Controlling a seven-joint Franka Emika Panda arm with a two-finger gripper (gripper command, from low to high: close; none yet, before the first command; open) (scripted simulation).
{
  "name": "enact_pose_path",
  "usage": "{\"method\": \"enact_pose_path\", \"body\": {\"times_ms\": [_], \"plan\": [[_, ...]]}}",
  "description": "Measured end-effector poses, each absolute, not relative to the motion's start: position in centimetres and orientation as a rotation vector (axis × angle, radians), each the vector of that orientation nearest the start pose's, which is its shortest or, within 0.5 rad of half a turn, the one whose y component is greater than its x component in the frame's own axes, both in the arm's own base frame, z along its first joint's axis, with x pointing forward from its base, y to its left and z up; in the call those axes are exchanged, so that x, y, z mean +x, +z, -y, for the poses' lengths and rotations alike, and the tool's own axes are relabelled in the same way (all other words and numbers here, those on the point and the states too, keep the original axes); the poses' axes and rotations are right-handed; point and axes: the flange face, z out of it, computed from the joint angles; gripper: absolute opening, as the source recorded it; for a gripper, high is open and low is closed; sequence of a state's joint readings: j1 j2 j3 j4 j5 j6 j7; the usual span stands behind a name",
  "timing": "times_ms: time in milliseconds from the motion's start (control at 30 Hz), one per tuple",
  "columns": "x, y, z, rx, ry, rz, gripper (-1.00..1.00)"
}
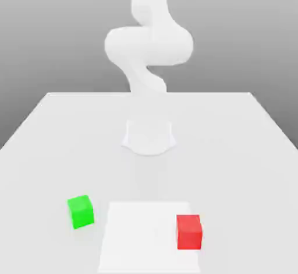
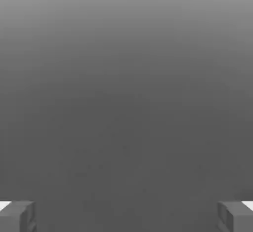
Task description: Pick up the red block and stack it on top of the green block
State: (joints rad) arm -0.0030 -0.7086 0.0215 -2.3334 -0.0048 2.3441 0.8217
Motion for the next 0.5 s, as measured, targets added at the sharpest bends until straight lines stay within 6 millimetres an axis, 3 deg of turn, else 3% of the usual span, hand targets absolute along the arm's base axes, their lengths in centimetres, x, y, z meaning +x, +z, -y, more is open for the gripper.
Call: {"method": "enact_pose_path", "body": {"times_ms": [100,233,367,500], "plan": [[41.8,60.5,-2.1,-2.572,-0.828,-1.089,0.00],[44.9,52.3,-3.5,-2.660,-0.675,-1.124,0.00],[46.5,43.8,-4.9,-2.739,-0.512,-1.152,0.00],[46.4,35.4,-6.2,-2.807,-0.341,-1.175,0.00]]}}
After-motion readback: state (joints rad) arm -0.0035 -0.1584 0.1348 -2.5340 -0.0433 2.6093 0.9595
